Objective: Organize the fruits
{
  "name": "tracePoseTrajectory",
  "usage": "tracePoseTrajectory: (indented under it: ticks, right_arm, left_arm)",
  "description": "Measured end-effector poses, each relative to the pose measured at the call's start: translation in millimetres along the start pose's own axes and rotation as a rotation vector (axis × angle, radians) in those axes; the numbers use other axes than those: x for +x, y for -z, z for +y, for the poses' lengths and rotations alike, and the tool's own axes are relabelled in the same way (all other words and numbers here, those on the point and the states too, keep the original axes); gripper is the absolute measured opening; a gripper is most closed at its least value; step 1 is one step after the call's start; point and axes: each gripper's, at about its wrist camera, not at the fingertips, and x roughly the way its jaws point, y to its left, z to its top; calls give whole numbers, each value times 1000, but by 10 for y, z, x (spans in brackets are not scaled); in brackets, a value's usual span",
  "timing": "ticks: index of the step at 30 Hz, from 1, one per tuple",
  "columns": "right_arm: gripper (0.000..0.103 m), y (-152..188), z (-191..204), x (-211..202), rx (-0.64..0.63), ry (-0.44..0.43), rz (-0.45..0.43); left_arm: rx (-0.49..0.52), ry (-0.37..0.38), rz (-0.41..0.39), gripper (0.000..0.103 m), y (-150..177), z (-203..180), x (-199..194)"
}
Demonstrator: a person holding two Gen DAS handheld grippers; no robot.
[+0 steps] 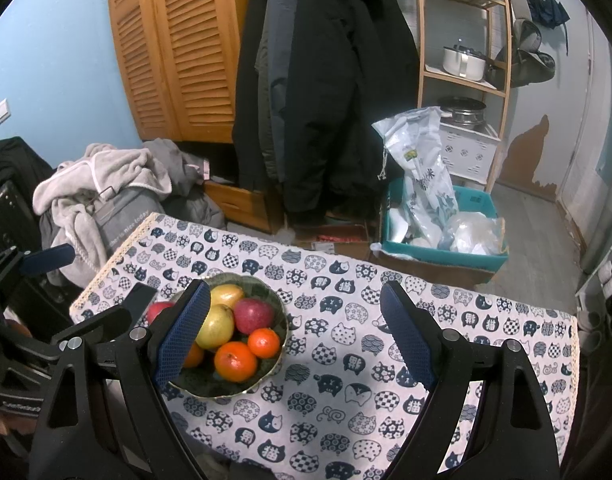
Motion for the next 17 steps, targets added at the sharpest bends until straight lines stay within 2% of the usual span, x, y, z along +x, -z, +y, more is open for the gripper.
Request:
tracePoseTrajectory:
  ticks: [17]
  right_arm:
    - [86,-7,4,3,1,1,0]
  left_arm:
    - [1,9,-1,102,27,-18,-8]
